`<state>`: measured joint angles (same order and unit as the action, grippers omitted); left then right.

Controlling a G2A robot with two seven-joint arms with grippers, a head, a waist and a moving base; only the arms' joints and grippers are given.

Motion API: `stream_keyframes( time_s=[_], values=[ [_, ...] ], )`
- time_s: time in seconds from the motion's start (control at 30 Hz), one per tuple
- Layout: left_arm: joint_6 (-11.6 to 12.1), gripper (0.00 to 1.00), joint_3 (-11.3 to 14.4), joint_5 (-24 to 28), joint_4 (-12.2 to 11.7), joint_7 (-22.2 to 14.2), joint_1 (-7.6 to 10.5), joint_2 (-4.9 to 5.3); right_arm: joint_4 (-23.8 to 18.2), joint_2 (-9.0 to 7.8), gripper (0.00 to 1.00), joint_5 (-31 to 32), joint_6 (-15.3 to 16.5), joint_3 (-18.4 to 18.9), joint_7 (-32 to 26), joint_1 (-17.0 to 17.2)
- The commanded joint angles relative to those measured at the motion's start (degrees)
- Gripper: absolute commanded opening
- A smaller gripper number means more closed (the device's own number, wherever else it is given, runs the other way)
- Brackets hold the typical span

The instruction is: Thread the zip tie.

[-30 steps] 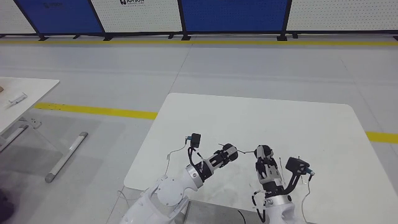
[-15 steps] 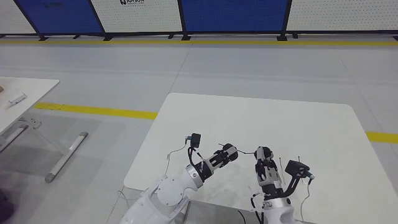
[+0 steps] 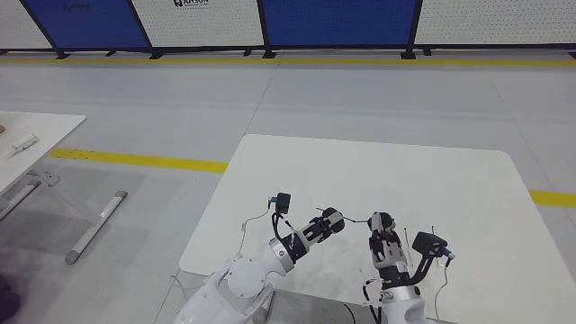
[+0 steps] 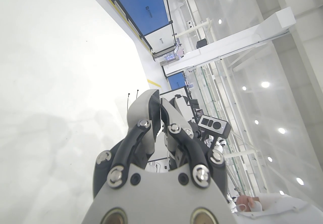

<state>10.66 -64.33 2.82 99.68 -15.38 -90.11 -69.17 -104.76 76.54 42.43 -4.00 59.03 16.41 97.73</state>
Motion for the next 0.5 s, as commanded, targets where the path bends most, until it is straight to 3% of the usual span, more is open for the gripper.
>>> stream_keyframes(
  time_s=[0.0, 0.47],
  values=[
    [0.00, 0.00, 0.00, 0.00, 0.00, 0.00, 0.00, 0.00, -0.22, 0.01, 0.00, 0.21, 0.19, 0.11, 0.04, 0.21],
    [0.00, 0.00, 0.00, 0.00, 0.00, 0.00, 0.00, 0.00, 0.11, 0.41, 0.00, 1.16, -0.20, -0.10, -0.48, -0.17]
  ],
)
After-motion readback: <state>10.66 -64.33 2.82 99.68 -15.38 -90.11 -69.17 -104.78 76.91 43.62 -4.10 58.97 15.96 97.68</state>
